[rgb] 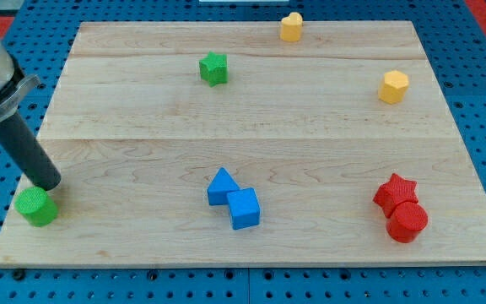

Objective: Move the green blocks diagonal to each other

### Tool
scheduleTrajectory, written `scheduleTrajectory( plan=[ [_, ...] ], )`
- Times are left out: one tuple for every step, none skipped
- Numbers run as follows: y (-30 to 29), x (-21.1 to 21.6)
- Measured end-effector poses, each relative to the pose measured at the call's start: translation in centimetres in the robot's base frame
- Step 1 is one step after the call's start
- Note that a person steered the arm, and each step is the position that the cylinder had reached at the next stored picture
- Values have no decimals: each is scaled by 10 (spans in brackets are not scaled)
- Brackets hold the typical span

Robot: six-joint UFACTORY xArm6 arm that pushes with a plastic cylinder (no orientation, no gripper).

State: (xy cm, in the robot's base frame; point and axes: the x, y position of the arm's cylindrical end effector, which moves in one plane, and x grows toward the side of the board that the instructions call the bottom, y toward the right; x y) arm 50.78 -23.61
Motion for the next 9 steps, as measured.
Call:
scheduleTrajectory(
  plan=[
    [112, -43],
    [221, -109],
    [292, -183],
    [314, -238],
    [253, -249],
    [184, -245],
    [163, -225],
    [193, -239],
    [210, -218]
  ],
)
